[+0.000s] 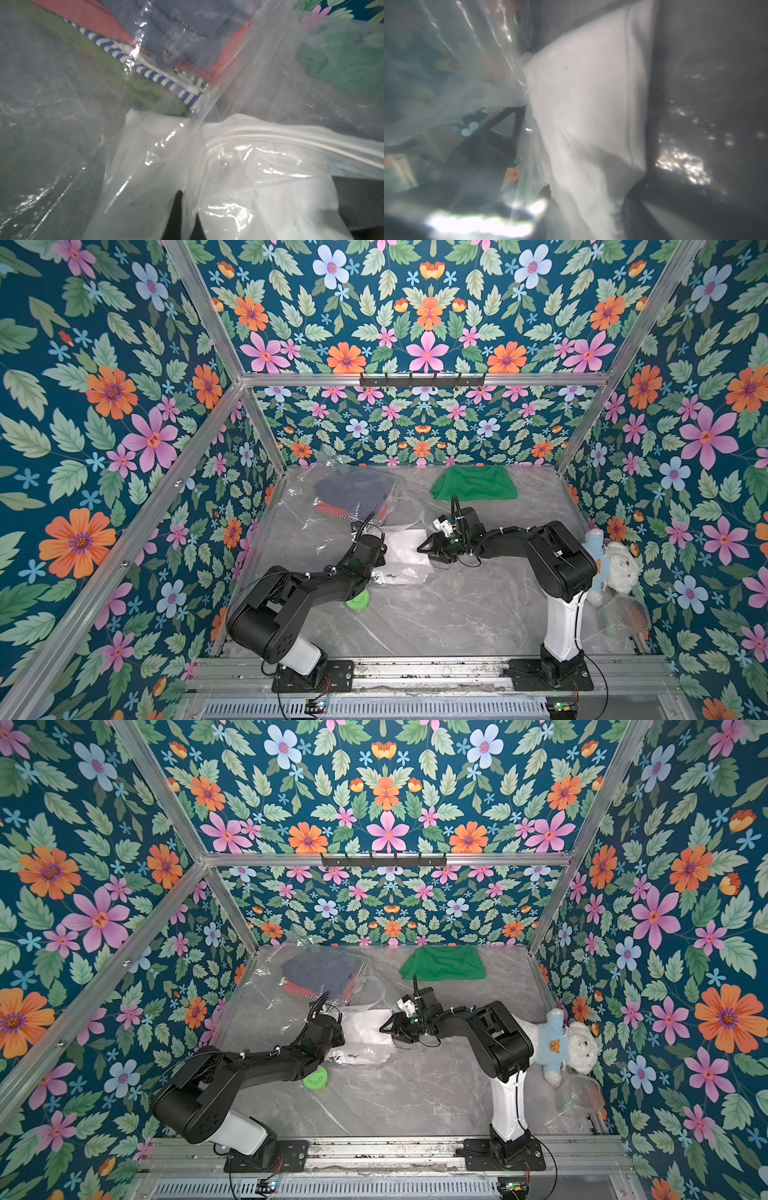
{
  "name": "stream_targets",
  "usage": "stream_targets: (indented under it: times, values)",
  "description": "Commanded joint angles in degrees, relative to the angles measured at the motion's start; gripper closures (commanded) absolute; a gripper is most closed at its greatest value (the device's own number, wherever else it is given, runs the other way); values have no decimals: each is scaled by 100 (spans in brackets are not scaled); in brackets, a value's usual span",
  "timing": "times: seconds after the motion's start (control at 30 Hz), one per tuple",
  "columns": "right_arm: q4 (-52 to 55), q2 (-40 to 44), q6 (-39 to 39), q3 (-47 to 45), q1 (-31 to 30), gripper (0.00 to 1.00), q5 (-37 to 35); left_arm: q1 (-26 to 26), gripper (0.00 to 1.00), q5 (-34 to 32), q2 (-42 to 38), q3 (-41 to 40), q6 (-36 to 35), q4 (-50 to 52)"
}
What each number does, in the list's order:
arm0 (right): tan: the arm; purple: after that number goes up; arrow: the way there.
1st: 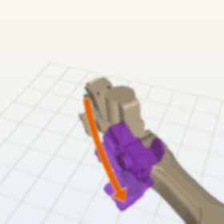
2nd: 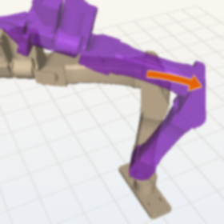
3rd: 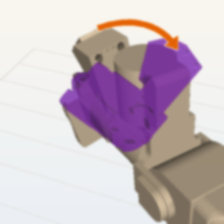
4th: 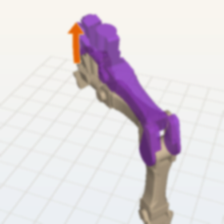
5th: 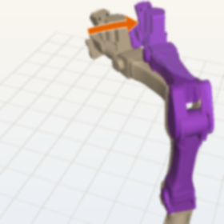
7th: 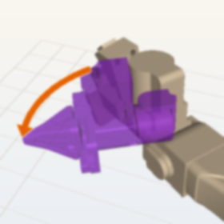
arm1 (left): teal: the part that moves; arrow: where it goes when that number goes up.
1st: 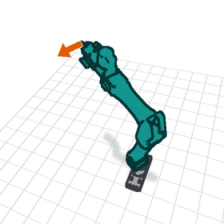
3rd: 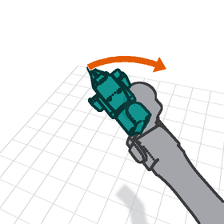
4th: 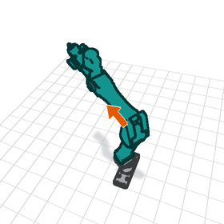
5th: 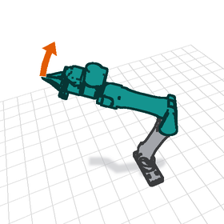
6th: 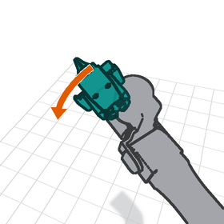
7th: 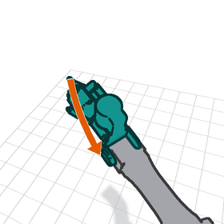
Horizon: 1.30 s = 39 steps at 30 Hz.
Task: Take the tank top out of the vacuum bag
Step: Take out the tank top from the vacuum bag.
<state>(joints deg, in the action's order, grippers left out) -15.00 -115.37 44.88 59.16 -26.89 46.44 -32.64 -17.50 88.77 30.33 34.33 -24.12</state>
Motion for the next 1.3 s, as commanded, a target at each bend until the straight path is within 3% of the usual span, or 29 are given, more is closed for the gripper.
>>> stream_targets:
  times: [0.0,0.27,0.37,0.6,0.7,0.73,0.83,0.87,0.93,1.1,1.17,1.27]
  values:
    - [-481,-104,187,34,-25,44,457,4,100,256,158,39,151,-39]
    - [-294,-291,-89,564,-267,49,986,12,100,406,391,79,279,-146]
    - [-235,-143,-145,491,-288,58,803,12,100,354,337,53,276,-112]
    - [-129,292,-116,37,-158,89,137,21,100,291,273,17,268,-102]
    - [-202,366,-51,-86,-100,93,54,21,100,265,243,4,259,-111]
    - [-204,370,-41,-97,-94,91,42,21,100,248,213,-5,250,-113]
    - [-294,315,-2,-83,-103,53,121,21,100,174,87,-61,224,-119]
    - [-310,276,3,-69,-99,47,188,21,100,148,56,-83,219,-119]
    - [-355,124,62,10,-112,42,314,21,100,116,-32,-129,204,-145]
    - [-348,-242,91,229,-233,42,485,21,100,140,-12,-141,197,-205]
    - [-274,-326,70,298,-252,53,478,21,100,205,41,-132,210,-259]
    - [-234,-220,-14,290,-247,84,424,21,100,206,55,-115,215,-271]
